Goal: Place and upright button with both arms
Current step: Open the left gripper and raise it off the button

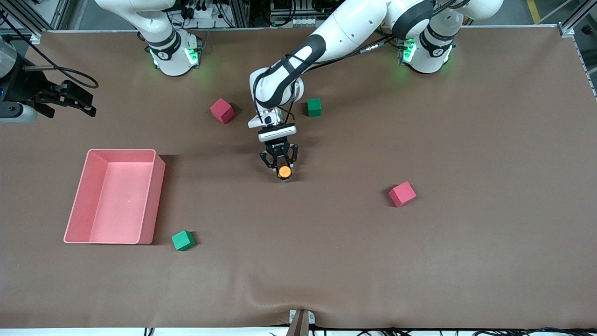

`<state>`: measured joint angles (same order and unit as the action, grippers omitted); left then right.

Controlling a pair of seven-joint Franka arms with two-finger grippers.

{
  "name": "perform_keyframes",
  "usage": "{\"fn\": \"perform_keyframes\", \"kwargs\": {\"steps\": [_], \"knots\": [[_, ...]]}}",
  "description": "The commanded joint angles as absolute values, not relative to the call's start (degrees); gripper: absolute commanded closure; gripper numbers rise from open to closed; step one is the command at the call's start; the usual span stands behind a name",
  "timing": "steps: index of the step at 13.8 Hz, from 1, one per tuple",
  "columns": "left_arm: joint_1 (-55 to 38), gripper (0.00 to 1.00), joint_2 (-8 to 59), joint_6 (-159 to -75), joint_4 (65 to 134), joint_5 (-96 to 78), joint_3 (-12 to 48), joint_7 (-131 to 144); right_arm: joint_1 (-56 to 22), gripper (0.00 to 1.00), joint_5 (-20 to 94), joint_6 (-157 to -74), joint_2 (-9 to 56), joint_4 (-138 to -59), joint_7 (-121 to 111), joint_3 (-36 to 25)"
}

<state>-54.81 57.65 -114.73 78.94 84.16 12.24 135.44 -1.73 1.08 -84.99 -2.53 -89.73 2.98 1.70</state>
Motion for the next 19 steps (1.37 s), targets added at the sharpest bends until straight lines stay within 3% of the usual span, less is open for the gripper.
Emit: {"fn": "perform_keyframes", "kwargs": {"steps": [1, 2, 3, 4, 5, 9, 11, 17, 19], "knots": [[-55.46, 0.85, 58.71, -114.35, 79.1, 86.22, 11.87, 137.72, -1.49, 0.0, 0.62, -84.29, -2.2, -88.86, 2.29, 1.76], [-55.81, 0.7, 58.71, -114.26, 79.19, 86.05, 11.87, 137.72, -1.49, 0.0, 0.62, -84.29, -2.2, -88.86, 2.29, 1.76], [-56.25, 0.48, 58.71, -114.26, 79.19, 85.87, 11.87, 137.72, -1.49, 0.0, 0.7, -84.29, -2.2, -88.86, 2.29, 1.76], [-56.42, 0.17, 58.71, -114.17, 79.28, 85.7, 11.87, 137.64, -1.49, 0.0, 0.7, -84.29, -2.2, -88.86, 2.29, 1.67], [-56.51, 0.0, 58.71, -113.73, 79.45, 85.61, 11.87, 137.55, -1.41, 0.0, 0.62, -84.29, -2.2, -88.86, 2.29, 1.67], [-58.53, 0.0, 57.31, -110.93, 79.19, 76.24, 12.56, 136.58, -1.41, 0.0, 0.7, -84.2, -2.2, -88.86, 2.29, 1.58], [-60.11, 0.0, 53.28, -108.64, 79.01, 66.76, 12.74, 135.71, -1.41, 0.0, 0.62, -84.29, -2.2, -88.86, 2.29, 1.58], [-59.95, 0.0, 35.72, -105.91, 78.84, 45.3, 13.27, 123.6, -1.41, 0.0, 0.62, -84.29, -2.2, -88.86, 2.29, 1.58], [-55.93, 0.0, 28.43, -105.82, 78.92, 36.26, 12.92, 118.06, -1.32, 0.0, 0.7, -84.29, -2.2, -88.86, 2.29, 1.58]]}}
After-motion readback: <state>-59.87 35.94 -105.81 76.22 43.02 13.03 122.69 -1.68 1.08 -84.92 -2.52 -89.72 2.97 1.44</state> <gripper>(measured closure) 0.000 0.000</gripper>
